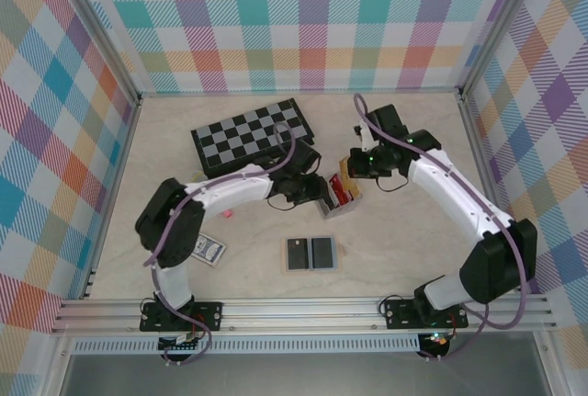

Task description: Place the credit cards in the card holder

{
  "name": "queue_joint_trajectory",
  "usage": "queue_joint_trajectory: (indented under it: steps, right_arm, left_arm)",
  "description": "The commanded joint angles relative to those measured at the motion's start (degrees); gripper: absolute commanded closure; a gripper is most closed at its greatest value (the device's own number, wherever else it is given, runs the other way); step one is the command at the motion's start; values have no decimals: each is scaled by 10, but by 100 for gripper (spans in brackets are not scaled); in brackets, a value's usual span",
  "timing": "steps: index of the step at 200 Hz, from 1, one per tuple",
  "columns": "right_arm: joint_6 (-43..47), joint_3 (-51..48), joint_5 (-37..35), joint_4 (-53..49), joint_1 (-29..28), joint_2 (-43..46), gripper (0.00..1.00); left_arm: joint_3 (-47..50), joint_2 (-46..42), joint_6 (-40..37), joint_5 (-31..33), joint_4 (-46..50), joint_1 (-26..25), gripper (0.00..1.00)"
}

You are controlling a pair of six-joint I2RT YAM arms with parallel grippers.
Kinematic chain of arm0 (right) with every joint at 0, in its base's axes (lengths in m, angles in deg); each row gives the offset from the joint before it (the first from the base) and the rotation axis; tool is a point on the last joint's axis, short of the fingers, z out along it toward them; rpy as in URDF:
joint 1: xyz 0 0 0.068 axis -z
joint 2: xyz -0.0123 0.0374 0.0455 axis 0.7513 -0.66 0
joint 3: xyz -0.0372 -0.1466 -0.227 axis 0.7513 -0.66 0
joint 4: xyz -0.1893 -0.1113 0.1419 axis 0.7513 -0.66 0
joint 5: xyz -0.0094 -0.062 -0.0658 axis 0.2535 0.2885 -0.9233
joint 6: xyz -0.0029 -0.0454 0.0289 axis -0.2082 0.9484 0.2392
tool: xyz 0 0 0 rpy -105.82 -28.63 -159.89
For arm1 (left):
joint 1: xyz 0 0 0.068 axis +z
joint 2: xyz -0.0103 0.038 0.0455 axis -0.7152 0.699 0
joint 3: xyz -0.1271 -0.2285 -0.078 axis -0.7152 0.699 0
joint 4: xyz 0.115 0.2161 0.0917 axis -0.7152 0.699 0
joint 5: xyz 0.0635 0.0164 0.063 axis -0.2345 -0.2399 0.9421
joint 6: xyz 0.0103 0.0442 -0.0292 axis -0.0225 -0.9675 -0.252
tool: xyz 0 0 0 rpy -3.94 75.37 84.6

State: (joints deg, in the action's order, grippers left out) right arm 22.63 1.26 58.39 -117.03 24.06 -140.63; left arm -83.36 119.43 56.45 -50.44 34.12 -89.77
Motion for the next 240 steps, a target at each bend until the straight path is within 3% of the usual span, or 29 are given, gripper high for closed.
queue_joint_trajectory:
  steps: [1,36,57,82,122,167,221,240]
  right_arm:
    - [-60,-32,84,50,11,47,98]
    - [-121,-83,183,123,12,94,97]
    - [-153,-103,233,163,12,104,97]
    - [-184,-123,280,211,12,111,97]
    - [-194,-132,285,218,13,112,96]
    - [-202,-138,297,230,14,104,94]
    - [-212,-146,314,248,21,104,93]
    - [-215,-148,323,252,22,103,88]
  left_arm:
    - [56,-93,17,-40,-87,21,51]
    - [155,-185,65,-156,-235,54,48]
    - [187,-195,102,-232,-335,68,48]
    - [193,-189,109,-282,-377,69,48]
    - [202,-200,120,-295,-407,69,61]
    - [213,-219,117,-291,-403,70,90]
    - [216,-229,116,-290,-398,72,100]
    - [218,-233,118,-289,-402,73,100]
